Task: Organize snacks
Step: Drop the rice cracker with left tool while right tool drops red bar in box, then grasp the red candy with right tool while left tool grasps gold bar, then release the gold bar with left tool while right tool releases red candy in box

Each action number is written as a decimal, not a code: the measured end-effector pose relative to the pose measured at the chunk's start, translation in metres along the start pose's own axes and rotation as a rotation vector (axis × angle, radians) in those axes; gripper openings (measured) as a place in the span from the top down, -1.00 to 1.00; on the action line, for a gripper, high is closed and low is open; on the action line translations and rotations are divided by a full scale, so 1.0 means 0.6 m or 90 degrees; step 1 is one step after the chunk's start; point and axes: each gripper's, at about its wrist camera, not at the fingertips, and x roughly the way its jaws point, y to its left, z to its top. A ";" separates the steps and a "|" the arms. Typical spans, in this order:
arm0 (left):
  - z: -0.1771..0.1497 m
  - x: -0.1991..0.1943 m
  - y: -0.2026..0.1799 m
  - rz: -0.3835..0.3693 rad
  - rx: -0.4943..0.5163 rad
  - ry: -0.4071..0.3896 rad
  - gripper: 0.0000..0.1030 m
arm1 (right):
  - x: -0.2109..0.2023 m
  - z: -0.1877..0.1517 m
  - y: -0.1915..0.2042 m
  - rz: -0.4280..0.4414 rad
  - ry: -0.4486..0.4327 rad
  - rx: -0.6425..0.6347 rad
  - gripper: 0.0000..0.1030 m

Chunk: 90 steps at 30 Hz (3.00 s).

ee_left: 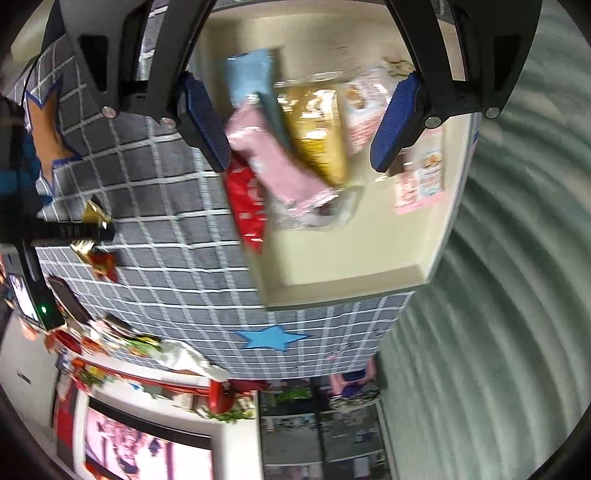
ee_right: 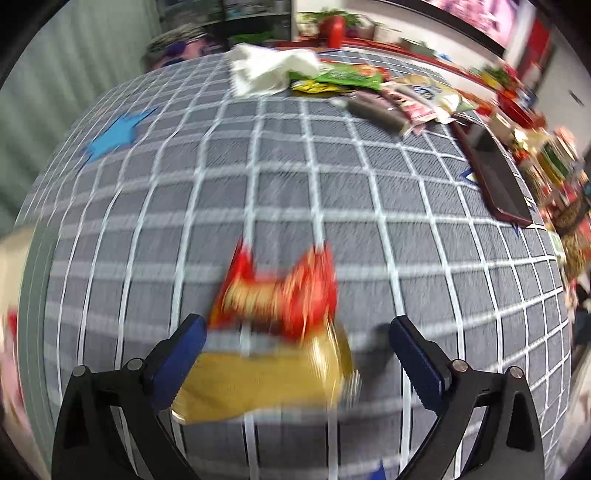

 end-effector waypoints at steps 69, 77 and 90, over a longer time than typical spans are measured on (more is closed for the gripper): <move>0.082 0.073 -0.359 -0.259 0.254 0.087 0.53 | -0.130 -0.187 -0.229 0.211 -0.046 0.137 0.02; 0.088 -0.002 -0.174 -0.135 0.097 0.014 0.53 | -0.148 -0.143 -0.106 0.242 -0.050 0.048 0.02; 0.022 0.003 0.082 0.011 -0.073 0.027 0.53 | -0.159 -0.074 0.193 0.347 -0.029 -0.117 0.02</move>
